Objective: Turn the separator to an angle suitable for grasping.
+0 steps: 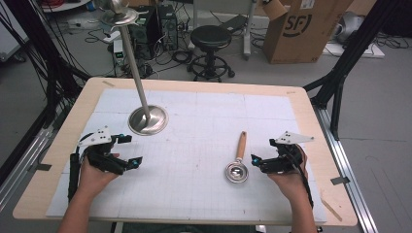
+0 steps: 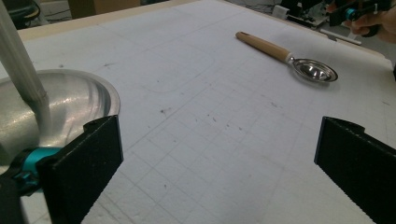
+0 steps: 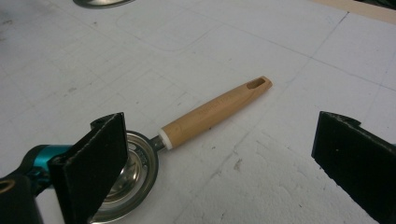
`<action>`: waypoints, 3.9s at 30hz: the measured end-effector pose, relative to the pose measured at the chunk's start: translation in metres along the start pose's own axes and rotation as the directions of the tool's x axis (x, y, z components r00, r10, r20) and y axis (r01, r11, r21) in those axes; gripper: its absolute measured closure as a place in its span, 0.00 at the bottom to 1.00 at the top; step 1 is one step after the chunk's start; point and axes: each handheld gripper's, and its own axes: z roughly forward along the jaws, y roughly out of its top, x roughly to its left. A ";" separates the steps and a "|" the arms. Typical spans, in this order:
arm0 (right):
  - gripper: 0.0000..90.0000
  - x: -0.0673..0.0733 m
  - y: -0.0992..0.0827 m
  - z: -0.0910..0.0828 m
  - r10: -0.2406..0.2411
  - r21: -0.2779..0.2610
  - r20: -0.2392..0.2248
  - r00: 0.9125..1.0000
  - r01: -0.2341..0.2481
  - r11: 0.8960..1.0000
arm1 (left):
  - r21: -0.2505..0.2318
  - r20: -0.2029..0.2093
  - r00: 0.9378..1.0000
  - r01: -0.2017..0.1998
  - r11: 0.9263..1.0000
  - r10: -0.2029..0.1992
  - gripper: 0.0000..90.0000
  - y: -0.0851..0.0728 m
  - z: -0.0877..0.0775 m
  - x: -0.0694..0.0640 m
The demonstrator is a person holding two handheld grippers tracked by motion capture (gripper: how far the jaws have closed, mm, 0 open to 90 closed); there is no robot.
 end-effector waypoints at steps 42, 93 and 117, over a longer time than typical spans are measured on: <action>0.29 0.005 0.011 0.006 -0.008 0.047 0.046 0.999 0.005 0.999 | -0.024 0.011 1.000 -0.008 1.000 0.008 0.02 0.001 -0.003 -0.003; 1.00 -0.014 0.042 0.105 -0.036 0.337 0.057 0.998 0.015 0.941 | -0.020 0.006 1.000 -0.010 1.000 0.010 0.02 0.002 -0.002 -0.005; 1.00 0.049 0.058 0.137 -0.124 0.344 -0.169 0.978 0.176 0.922 | -0.017 0.005 1.000 -0.006 1.000 0.006 0.02 0.001 -0.003 -0.004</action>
